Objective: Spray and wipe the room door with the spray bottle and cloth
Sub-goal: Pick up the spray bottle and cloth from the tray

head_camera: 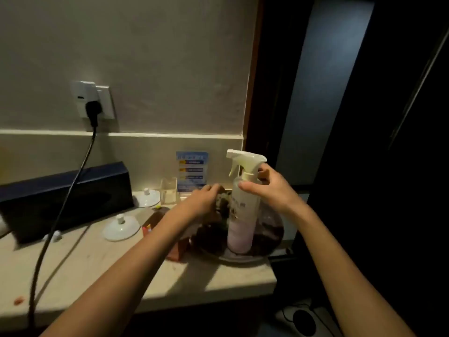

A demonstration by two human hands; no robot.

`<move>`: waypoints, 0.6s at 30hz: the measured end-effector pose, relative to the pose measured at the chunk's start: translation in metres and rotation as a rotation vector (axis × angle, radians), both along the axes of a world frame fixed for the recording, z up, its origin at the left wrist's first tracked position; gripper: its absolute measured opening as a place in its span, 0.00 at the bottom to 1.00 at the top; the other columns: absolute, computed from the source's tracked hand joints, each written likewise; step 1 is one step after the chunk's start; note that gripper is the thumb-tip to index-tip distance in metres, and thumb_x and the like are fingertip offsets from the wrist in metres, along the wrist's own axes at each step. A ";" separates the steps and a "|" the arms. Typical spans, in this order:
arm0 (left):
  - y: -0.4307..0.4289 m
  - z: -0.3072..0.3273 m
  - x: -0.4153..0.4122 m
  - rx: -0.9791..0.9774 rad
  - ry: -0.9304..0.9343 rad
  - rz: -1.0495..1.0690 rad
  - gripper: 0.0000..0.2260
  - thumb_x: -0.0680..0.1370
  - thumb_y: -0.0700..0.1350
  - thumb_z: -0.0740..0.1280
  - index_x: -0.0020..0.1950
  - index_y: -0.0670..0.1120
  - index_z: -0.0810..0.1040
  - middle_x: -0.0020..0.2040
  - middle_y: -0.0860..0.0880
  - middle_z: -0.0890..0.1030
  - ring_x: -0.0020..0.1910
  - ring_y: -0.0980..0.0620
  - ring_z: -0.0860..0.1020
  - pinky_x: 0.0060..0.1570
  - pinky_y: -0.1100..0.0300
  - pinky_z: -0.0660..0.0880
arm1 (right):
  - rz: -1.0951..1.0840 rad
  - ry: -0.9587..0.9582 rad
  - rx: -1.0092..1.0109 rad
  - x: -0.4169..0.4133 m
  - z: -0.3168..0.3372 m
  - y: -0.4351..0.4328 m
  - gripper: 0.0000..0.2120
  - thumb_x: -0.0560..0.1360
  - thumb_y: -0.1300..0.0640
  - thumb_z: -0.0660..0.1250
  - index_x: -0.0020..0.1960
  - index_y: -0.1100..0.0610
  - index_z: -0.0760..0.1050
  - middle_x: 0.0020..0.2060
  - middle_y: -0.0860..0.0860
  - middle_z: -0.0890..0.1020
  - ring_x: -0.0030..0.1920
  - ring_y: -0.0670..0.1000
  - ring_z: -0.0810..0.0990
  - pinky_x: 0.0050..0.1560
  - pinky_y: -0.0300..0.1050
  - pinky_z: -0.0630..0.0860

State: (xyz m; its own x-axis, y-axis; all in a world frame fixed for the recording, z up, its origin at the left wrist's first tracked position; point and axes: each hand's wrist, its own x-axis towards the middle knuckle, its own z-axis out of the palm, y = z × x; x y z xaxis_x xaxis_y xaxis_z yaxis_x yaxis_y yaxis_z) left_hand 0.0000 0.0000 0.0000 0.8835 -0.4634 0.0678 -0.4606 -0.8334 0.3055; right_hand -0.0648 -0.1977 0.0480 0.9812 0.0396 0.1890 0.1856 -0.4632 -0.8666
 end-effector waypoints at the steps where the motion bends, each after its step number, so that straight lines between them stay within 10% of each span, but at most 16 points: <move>1: -0.003 -0.004 0.010 0.067 0.097 -0.017 0.42 0.70 0.49 0.76 0.77 0.50 0.56 0.75 0.43 0.63 0.71 0.39 0.65 0.68 0.43 0.67 | 0.049 0.046 0.063 0.007 0.001 0.003 0.29 0.70 0.46 0.75 0.68 0.50 0.72 0.61 0.48 0.79 0.63 0.51 0.77 0.58 0.49 0.77; 8: -0.018 -0.036 0.048 0.200 0.112 -0.183 0.57 0.64 0.55 0.78 0.78 0.57 0.39 0.80 0.44 0.49 0.76 0.35 0.54 0.71 0.37 0.62 | 0.247 0.083 0.151 0.024 0.005 0.015 0.25 0.69 0.53 0.72 0.64 0.59 0.76 0.55 0.62 0.82 0.58 0.59 0.81 0.63 0.60 0.76; 18: -0.014 -0.030 0.053 -0.010 -0.059 -0.233 0.45 0.66 0.50 0.77 0.75 0.61 0.54 0.65 0.47 0.70 0.58 0.45 0.75 0.54 0.51 0.79 | 0.148 -0.101 0.178 0.004 0.020 0.015 0.13 0.70 0.73 0.67 0.51 0.61 0.80 0.49 0.56 0.86 0.53 0.55 0.84 0.57 0.51 0.79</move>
